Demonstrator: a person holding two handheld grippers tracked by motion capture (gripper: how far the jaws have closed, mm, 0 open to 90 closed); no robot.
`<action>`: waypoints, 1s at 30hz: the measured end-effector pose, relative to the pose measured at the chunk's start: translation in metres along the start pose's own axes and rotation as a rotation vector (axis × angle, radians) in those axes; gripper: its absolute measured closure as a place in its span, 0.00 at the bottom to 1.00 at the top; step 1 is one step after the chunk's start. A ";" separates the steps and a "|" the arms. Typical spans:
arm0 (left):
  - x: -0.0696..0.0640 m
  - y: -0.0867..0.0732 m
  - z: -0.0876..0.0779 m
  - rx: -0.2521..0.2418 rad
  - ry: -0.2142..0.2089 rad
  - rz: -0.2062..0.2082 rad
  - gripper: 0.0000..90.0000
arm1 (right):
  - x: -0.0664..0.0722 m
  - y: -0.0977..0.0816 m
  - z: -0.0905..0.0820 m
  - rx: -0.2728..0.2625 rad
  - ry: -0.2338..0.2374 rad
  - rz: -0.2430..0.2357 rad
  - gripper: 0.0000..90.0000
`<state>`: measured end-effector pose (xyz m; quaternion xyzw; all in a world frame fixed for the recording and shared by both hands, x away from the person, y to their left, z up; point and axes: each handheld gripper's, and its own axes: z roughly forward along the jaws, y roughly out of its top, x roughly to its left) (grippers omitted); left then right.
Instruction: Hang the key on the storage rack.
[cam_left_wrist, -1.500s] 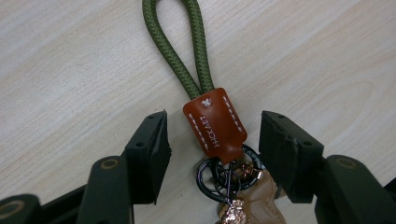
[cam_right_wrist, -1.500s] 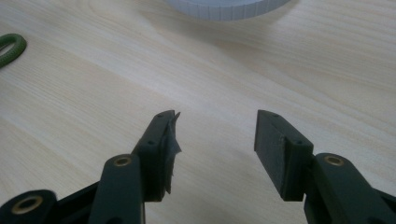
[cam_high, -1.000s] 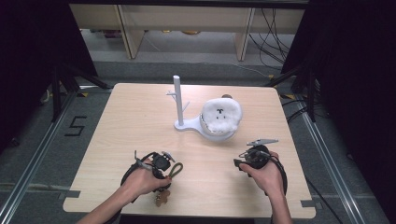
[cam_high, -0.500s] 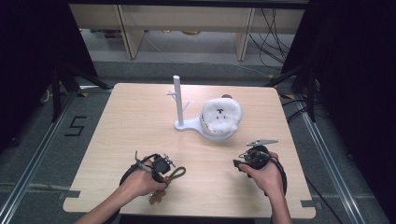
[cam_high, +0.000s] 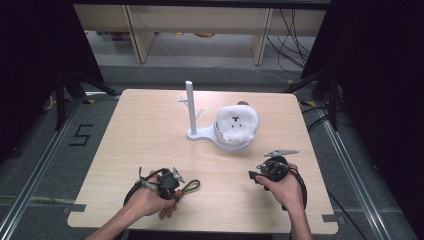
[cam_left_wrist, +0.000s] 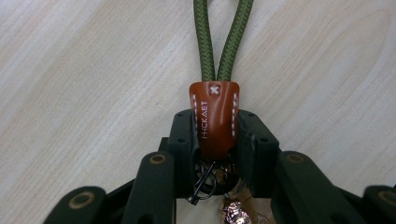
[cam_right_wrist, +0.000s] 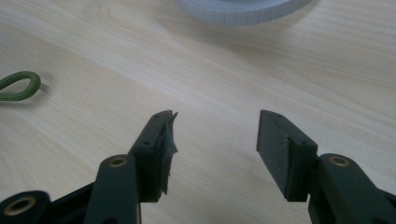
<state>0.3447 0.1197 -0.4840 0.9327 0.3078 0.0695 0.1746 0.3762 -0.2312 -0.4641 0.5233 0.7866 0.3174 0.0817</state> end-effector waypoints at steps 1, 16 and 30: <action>0.001 -0.002 0.000 -0.010 0.000 0.011 0.76 | 0.001 0.000 0.000 0.001 -0.004 0.011 0.52; 0.002 -0.027 -0.008 -0.276 -0.006 -0.031 0.77 | 0.001 0.000 -0.002 -0.018 0.009 -0.003 0.52; 0.004 -0.044 -0.014 -0.503 0.001 -0.092 0.76 | 0.002 -0.001 0.000 -0.051 0.000 0.001 0.52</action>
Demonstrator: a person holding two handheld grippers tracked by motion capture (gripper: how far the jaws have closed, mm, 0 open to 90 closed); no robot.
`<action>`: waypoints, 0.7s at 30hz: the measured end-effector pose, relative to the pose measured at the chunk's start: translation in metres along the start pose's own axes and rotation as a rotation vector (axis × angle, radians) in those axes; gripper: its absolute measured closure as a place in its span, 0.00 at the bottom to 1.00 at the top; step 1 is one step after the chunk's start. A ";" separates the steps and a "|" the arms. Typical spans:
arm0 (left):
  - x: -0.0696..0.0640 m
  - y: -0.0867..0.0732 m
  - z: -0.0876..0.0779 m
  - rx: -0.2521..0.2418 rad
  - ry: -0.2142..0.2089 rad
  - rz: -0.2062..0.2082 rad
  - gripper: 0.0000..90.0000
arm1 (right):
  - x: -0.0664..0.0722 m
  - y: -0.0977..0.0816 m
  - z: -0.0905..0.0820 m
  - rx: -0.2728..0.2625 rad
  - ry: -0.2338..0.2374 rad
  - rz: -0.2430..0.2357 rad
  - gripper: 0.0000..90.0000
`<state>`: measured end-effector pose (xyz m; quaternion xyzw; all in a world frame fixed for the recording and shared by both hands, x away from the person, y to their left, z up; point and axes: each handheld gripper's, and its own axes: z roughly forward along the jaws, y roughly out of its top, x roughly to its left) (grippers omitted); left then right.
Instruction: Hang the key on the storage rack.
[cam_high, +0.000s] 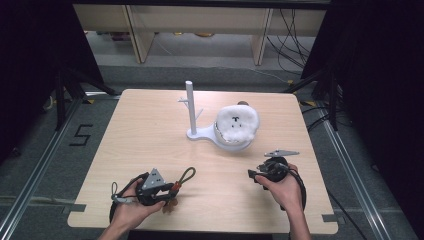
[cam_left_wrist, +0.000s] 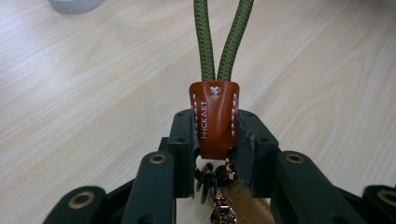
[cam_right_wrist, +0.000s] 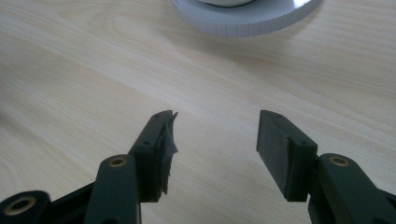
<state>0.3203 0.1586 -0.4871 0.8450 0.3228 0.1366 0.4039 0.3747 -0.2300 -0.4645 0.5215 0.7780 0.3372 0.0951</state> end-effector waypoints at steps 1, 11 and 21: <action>-0.001 0.000 0.000 -0.021 0.010 -0.006 0.77 | 0.000 0.000 0.000 -0.005 0.001 -0.006 0.52; 0.001 0.001 -0.010 -0.145 0.032 -0.032 0.77 | 0.000 -0.001 0.000 -0.026 -0.004 -0.014 0.52; 0.003 0.004 -0.018 -0.222 0.050 -0.042 0.77 | 0.001 -0.001 0.002 -0.040 0.004 -0.008 0.52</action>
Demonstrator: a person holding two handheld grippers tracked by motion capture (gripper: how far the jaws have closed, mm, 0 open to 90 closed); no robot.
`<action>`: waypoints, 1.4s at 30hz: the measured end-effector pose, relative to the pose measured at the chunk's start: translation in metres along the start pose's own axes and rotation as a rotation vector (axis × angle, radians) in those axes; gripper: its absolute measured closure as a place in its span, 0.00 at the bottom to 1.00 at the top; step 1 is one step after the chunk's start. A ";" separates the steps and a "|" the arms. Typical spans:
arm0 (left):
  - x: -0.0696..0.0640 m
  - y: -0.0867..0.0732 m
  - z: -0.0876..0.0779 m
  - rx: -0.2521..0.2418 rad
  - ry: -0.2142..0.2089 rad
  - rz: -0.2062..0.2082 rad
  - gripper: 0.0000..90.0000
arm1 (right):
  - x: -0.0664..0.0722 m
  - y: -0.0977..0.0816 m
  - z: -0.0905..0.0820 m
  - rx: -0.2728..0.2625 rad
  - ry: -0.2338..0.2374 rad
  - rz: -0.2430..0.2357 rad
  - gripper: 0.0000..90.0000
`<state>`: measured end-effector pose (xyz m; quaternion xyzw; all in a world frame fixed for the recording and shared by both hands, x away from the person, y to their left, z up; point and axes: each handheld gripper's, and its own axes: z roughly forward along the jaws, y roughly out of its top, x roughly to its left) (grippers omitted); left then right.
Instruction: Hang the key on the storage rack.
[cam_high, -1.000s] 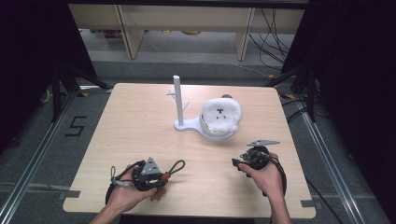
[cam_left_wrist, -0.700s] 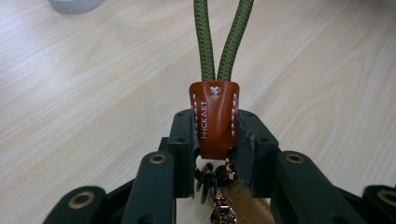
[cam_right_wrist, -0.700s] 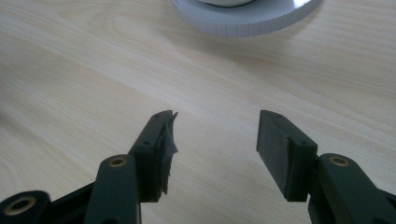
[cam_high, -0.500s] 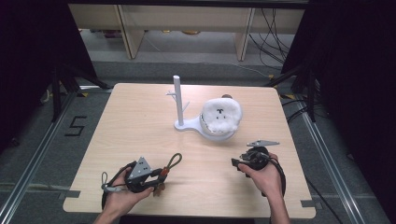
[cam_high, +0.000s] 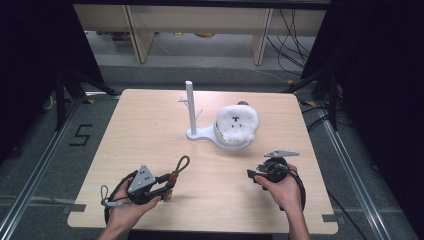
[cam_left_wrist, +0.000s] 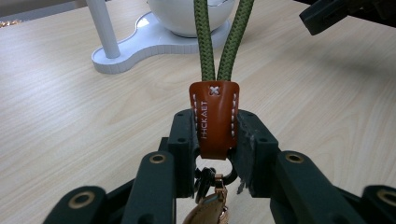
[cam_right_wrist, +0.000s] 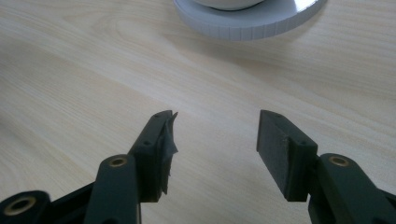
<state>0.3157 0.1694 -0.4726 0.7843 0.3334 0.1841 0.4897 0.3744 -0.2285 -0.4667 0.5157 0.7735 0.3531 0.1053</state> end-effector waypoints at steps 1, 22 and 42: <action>0.001 0.000 0.000 -0.016 -0.003 -0.002 0.77 | 0.000 0.000 0.000 0.001 0.004 0.002 0.52; 0.008 0.017 -0.011 -0.102 0.043 0.000 0.77 | 0.000 0.000 0.000 -0.019 0.007 -0.021 0.52; 0.020 0.031 -0.010 -0.152 0.066 0.008 0.77 | 0.001 0.001 -0.004 -0.017 0.002 0.003 0.52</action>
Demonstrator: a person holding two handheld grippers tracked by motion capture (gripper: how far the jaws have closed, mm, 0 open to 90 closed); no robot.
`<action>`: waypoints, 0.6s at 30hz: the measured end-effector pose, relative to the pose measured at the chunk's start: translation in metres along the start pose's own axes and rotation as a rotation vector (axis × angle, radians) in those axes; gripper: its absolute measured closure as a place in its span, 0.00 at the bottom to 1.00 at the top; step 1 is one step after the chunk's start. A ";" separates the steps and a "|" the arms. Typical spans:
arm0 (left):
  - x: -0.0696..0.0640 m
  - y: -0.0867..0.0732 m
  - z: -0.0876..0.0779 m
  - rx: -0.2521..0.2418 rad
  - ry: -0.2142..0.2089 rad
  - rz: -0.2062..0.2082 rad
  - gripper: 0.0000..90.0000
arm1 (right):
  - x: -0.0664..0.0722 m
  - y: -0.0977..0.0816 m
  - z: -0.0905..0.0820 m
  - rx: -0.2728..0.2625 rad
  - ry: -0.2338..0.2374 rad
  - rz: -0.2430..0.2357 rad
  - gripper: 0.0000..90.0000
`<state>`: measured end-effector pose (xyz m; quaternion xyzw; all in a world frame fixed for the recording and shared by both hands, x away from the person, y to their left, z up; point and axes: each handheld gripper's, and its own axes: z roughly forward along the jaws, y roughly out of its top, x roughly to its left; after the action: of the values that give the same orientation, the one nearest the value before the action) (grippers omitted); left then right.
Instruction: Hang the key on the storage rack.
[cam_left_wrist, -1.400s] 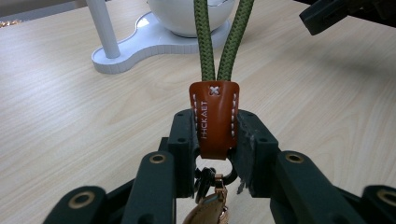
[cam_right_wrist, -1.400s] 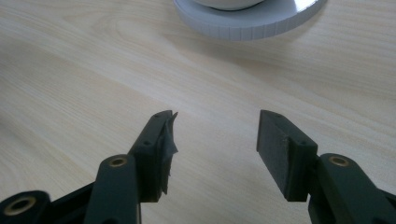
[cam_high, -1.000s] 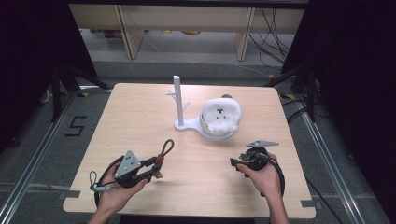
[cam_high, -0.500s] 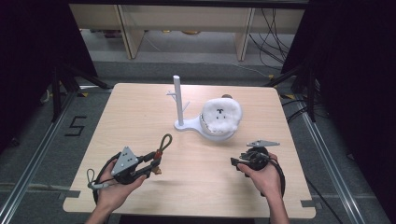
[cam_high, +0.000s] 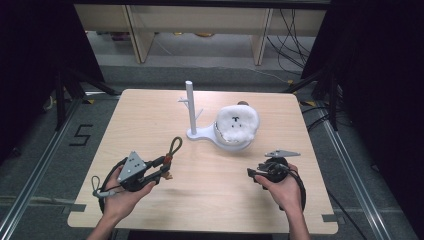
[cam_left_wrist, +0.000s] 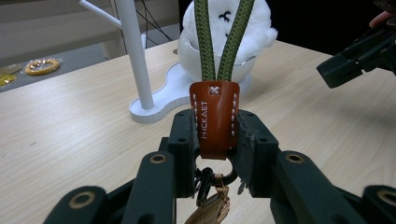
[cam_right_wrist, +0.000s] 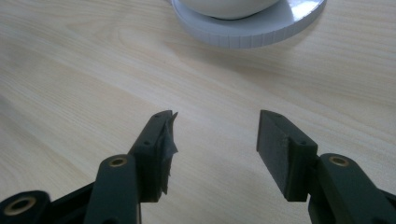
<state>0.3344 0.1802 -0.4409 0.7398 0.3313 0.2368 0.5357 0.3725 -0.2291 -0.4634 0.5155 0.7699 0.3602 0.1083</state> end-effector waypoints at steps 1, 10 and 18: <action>0.001 0.001 0.000 -0.003 0.003 0.003 0.77 | 0.000 0.000 -0.001 0.004 -0.009 0.000 0.52; 0.006 0.009 0.006 -0.016 0.012 0.006 0.77 | 0.000 0.000 -0.001 -0.004 0.000 0.001 0.52; 0.009 0.018 0.010 -0.041 0.027 0.011 0.77 | -0.002 0.001 0.000 -0.023 0.005 -0.023 0.52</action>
<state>0.3516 0.1766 -0.4268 0.7270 0.3295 0.2565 0.5450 0.3735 -0.2306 -0.4630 0.5043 0.7720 0.3690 0.1167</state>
